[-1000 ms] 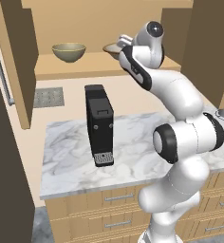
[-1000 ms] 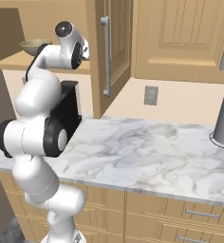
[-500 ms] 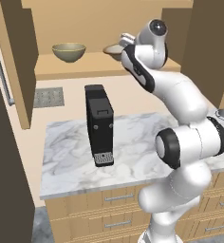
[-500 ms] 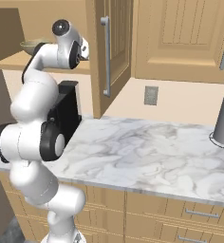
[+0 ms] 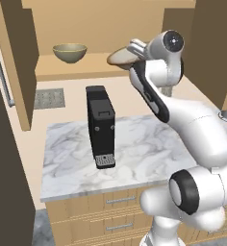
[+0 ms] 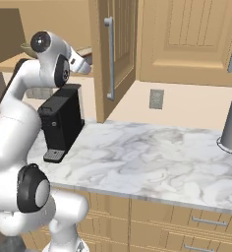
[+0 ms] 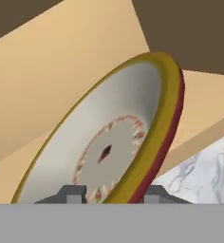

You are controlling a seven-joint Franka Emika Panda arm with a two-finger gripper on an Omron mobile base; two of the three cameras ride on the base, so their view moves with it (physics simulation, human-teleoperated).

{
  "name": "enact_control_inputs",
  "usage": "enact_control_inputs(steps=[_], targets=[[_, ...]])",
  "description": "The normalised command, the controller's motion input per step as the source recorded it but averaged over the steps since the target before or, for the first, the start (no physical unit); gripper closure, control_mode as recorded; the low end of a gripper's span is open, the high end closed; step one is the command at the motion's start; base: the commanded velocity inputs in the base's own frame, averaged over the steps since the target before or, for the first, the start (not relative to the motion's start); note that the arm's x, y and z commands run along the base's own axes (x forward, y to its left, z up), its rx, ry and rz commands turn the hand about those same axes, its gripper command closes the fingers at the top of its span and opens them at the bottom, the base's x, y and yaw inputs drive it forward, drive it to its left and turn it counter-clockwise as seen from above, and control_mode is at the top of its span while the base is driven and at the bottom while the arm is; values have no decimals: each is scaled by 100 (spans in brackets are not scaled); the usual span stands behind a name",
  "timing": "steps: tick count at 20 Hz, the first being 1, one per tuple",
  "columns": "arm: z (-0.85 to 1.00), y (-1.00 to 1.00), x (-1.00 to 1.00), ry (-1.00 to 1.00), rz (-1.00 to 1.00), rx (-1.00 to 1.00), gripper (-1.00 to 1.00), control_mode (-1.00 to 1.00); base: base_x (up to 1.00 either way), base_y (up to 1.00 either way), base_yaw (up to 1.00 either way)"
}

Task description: Take the smaller bowl and place it next to the appetizer plate on the dining counter , and place the larger bowl next to the plate with cooked food.

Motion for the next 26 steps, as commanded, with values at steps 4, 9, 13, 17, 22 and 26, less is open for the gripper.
enact_control_inputs(steps=[4,9,13,17,22,26], targets=[[0,0,-100,1,4,24,100,-100,0,0,0],[0,6,-100,11,14,19,100,-100,0,0,0],[0,20,-96,9,13,3,100,-100,0,0,0],[0,42,-70,0,13,-3,100,-100,0,0,0],[-1,5,-67,5,5,-3,100,-100,0,0,0],[-13,0,-69,5,0,-3,100,-100,0,0,0]])
